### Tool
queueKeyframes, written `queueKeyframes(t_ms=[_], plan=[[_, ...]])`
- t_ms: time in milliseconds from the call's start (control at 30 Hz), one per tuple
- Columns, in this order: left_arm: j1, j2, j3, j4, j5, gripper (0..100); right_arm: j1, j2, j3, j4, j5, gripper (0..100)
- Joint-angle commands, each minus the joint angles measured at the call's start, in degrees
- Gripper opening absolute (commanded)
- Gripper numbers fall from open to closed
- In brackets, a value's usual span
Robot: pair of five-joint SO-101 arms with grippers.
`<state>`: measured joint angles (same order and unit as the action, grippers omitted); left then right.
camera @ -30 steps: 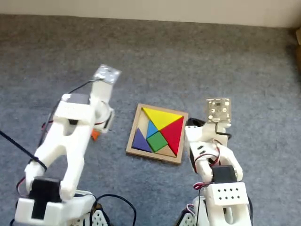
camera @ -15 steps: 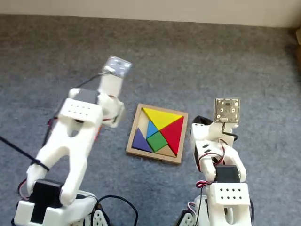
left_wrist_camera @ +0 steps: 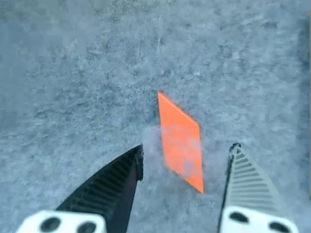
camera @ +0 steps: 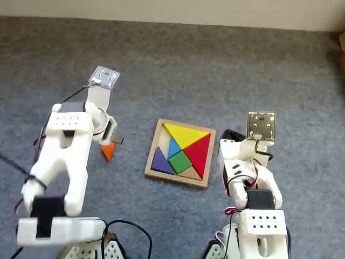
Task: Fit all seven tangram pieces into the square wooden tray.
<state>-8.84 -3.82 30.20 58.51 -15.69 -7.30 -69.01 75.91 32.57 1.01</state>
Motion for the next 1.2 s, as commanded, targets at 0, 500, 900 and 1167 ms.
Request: queueKeyframes(t_ms=[0, 500, 900, 1167], plan=[[-0.57, 10.77, -5.76, -2.20, -0.62, 24, 0.84, -1.45, -0.22, -1.54, -0.18, 0.6], [4.00, 18.15, -15.96, 8.97, -0.26, 8, 0.92, -1.45, -0.22, -1.54, -0.18, 0.6], [19.03, 0.57, -16.22, 15.82, 13.54, 8, 4.09, -1.45, -0.40, -1.63, -0.53, 0.6], [28.18, 0.57, -15.96, 11.34, 23.47, 8, 4.09, -1.45, -0.40, -1.63, -0.53, 0.6]])
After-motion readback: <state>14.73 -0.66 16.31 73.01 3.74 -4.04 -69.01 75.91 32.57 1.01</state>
